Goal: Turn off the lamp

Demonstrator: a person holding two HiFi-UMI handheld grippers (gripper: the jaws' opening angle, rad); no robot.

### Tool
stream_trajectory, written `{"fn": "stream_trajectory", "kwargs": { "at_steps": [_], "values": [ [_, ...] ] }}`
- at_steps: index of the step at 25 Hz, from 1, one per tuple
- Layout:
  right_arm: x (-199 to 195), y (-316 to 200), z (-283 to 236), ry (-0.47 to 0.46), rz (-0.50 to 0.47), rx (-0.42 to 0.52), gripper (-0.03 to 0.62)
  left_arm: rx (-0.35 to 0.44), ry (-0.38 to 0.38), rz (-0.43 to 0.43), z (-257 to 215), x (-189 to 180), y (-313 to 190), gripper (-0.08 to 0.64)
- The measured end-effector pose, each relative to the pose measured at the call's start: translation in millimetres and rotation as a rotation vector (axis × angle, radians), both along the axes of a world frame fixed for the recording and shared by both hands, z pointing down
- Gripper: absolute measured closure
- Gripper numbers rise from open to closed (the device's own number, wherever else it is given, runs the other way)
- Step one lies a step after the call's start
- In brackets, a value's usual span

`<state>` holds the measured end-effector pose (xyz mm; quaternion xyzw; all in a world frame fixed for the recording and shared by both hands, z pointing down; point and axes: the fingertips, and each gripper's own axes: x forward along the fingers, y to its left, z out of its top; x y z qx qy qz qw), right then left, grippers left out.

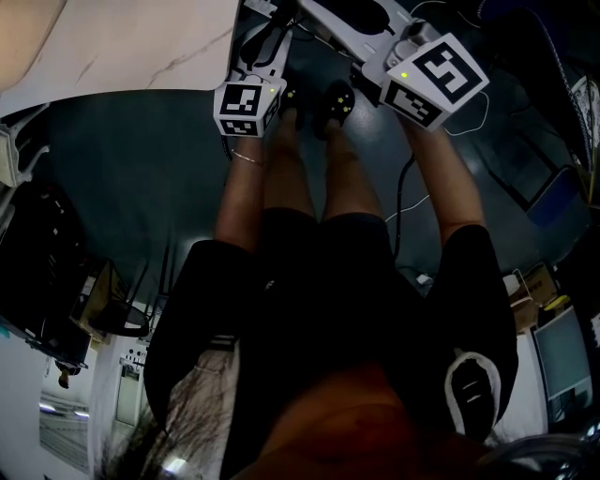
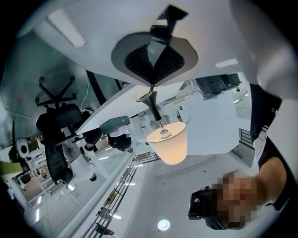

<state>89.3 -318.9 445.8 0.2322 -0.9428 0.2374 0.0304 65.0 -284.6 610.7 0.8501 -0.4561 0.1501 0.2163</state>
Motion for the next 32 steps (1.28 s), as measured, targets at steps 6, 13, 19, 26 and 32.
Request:
{"fn": "stream_trajectory", "kwargs": {
  "at_steps": [6, 13, 19, 26, 32],
  "values": [
    [4.4, -2.7, 4.7, 0.015, 0.014, 0.002, 0.578, 0.042, 0.023, -0.008, -11.5, 8.1, -1.8, 0.492],
    [9.6, -9.5, 5.9, 0.001, 0.055, 0.007, 0.578, 0.099, -0.001, 0.021, -20.2, 14.5, 5.0, 0.546],
    [18.1, -18.7, 8.7, -0.020, 0.120, -0.002, 0.578, 0.121, 0.011, -0.021, -34.6, 9.2, 9.4, 0.548],
    [26.8, -25.1, 13.9, -0.051, 0.177, -0.019, 0.578, 0.160, 0.032, -0.015, -51.1, 8.3, 20.3, 0.548],
    [38.7, -29.5, 20.7, -0.032, 0.228, -0.042, 0.577, 0.200, 0.008, 0.022, -62.9, 9.3, 24.7, 0.548]
  ]
}}
